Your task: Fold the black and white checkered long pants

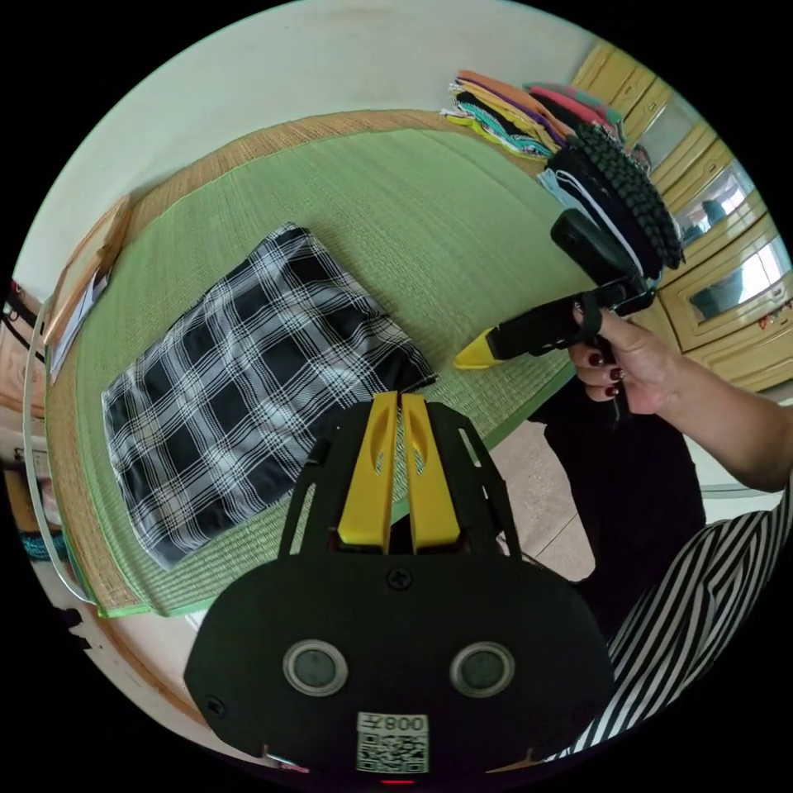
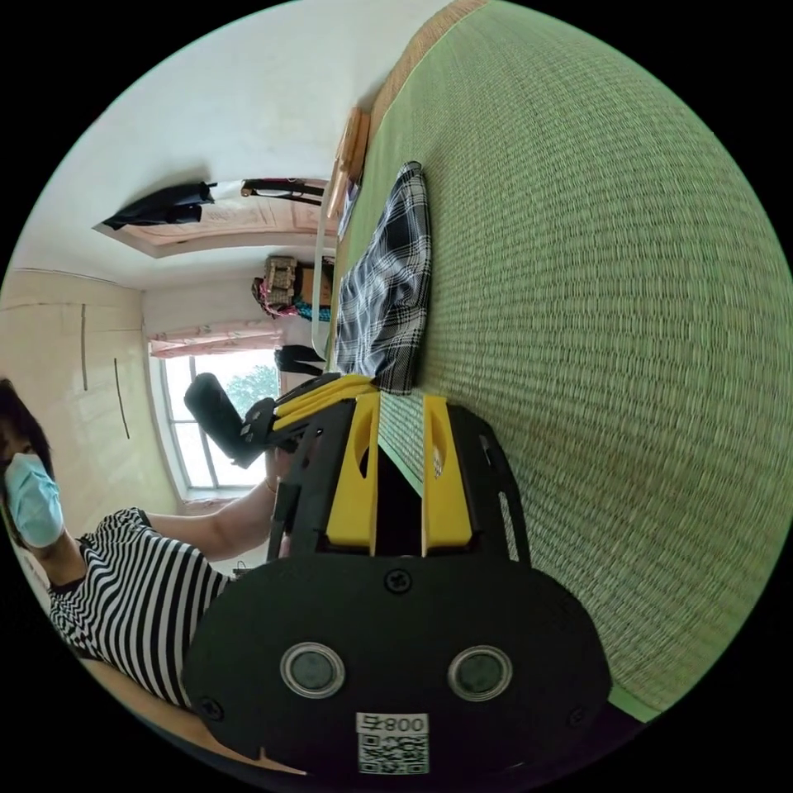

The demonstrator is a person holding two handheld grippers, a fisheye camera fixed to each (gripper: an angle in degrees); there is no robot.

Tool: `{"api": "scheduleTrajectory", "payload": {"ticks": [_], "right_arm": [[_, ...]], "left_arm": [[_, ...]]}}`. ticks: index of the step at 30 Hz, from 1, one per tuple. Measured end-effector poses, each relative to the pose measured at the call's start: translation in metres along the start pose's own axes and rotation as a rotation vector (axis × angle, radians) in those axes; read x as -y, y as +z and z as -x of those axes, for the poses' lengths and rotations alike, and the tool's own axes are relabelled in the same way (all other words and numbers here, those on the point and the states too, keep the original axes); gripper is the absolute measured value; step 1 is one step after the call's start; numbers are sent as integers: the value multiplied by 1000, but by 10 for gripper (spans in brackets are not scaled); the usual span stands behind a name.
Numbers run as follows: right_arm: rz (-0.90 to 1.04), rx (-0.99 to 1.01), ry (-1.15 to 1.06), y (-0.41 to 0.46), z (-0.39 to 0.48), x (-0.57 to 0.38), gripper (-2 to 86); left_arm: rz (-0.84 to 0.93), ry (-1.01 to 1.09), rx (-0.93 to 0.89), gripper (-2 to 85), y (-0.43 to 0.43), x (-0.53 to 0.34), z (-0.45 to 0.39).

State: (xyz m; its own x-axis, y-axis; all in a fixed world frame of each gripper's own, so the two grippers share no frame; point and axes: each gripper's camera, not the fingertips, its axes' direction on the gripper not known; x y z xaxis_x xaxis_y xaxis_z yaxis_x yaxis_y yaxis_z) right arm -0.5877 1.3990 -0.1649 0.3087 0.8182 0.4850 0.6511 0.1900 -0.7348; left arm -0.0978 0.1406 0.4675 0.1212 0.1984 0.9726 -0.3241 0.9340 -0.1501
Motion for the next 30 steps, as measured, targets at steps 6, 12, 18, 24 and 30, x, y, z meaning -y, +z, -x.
{"api": "scheduleTrajectory", "payload": {"ticks": [6, 12, 18, 24, 30], "right_arm": [[-4, 99, 35, 17, -25, 12, 93], [3, 146, 61, 33, -42, 27, 95], [35, 142, 70, 43, -50, 40, 93], [53, 149, 86, 47, -58, 47, 68], [66, 143, 96, 41, -57, 52, 30]], "left_arm": [[-49, -40, -40, 6, -3, -3, 4], [-70, -47, -61, 6, 9, -7, 8], [-86, -49, -75, 6, 30, -13, 17], [-87, -57, -98, 7, 62, -22, 30], [-141, -172, -217, 5, 94, -42, 63]]}}
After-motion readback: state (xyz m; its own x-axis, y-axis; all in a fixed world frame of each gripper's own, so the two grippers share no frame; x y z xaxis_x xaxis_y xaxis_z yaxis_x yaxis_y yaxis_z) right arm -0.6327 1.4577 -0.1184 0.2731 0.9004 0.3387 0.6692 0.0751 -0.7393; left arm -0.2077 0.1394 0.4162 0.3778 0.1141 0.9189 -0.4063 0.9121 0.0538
